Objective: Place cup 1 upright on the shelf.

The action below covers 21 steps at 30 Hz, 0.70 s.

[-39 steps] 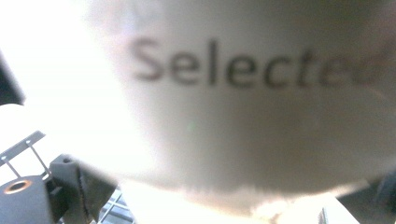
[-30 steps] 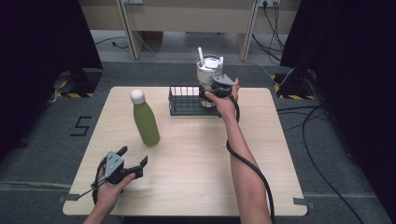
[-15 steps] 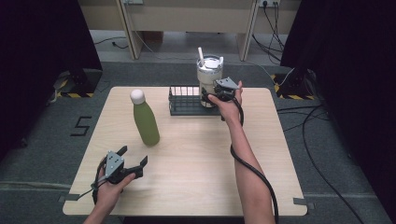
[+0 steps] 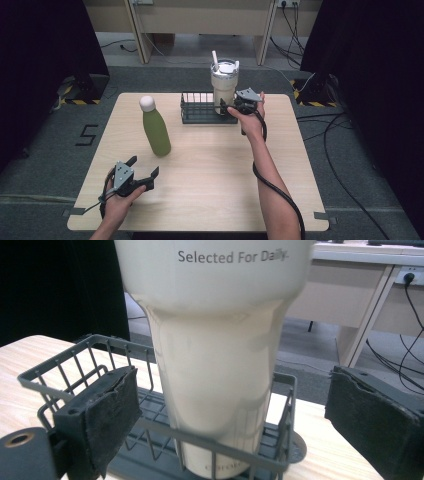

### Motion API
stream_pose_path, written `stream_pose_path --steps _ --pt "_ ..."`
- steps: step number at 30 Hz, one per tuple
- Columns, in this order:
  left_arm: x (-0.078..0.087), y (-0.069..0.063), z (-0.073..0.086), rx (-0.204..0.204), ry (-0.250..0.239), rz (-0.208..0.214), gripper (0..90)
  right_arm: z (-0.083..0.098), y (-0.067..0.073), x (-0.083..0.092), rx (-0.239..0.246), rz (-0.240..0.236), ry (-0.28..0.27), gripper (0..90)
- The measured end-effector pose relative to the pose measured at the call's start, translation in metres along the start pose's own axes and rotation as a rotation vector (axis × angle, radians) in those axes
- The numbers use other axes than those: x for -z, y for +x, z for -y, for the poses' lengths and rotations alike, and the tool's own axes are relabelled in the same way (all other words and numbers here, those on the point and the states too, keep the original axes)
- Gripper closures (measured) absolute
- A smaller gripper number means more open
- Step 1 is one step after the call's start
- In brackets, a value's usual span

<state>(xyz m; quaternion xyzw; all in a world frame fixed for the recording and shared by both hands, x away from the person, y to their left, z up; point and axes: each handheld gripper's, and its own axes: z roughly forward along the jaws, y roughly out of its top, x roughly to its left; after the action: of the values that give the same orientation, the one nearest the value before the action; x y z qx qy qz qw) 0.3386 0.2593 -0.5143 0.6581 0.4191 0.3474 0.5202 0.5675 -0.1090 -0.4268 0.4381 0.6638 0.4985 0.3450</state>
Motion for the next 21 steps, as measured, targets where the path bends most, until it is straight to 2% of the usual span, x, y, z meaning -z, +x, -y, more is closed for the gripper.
stream_pose_path --steps 10,14,15,19,20,21 --pt "-0.005 0.001 -0.002 0.004 -0.001 -0.011 8.4 0.007 -0.009 0.030 0.006 0.010 -0.005 8.4" --pt "-0.004 0.003 -0.002 0.011 -0.004 -0.021 8.3 0.018 -0.016 0.049 0.002 0.024 -0.002 8.6" --pt "-0.004 0.003 -0.002 0.011 -0.004 -0.021 8.3 0.018 -0.016 0.049 0.002 0.024 -0.002 8.6" --pt "-0.004 0.004 -0.002 0.013 -0.011 -0.021 8.3 0.030 -0.026 0.068 -0.024 0.045 -0.005 9.6" --pt "-0.004 0.004 -0.002 0.014 -0.012 -0.021 8.3 0.030 -0.026 0.068 -0.024 0.045 -0.005 9.6" --pt "-0.004 0.004 -0.002 0.013 -0.012 -0.021 8.2 0.033 -0.028 0.076 -0.022 0.048 -0.006 9.7"
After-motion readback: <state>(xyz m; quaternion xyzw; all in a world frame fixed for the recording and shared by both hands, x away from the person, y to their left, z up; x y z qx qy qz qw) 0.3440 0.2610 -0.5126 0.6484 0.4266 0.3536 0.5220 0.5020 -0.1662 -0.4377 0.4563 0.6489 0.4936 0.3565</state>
